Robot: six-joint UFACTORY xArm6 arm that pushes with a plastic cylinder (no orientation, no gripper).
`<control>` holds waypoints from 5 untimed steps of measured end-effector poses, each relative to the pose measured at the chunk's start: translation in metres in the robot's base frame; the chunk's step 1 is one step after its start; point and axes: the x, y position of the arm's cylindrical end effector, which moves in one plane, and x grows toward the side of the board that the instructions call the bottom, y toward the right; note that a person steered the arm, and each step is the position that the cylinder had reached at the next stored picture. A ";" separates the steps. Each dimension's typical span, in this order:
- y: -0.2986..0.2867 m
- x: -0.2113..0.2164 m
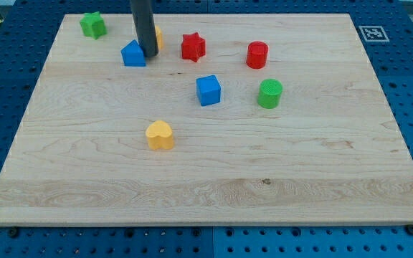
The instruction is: Push the yellow hexagon towards the top center of the board
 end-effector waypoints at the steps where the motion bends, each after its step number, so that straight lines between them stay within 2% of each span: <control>1: -0.014 -0.001; 3: -0.026 -0.025; 5: -0.011 -0.036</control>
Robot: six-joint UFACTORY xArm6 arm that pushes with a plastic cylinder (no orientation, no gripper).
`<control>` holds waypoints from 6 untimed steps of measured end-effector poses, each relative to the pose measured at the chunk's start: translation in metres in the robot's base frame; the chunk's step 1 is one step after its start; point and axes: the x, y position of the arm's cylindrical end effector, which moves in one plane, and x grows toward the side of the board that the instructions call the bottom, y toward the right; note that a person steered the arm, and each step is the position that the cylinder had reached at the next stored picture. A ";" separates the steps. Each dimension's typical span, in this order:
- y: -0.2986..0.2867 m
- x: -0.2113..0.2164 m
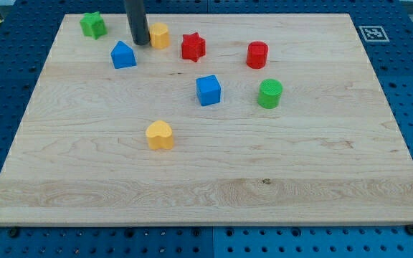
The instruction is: Push the yellow hexagon towards the top center of the board
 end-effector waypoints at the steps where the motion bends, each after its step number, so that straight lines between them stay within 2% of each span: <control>1: 0.008 -0.004; 6: 0.076 -0.001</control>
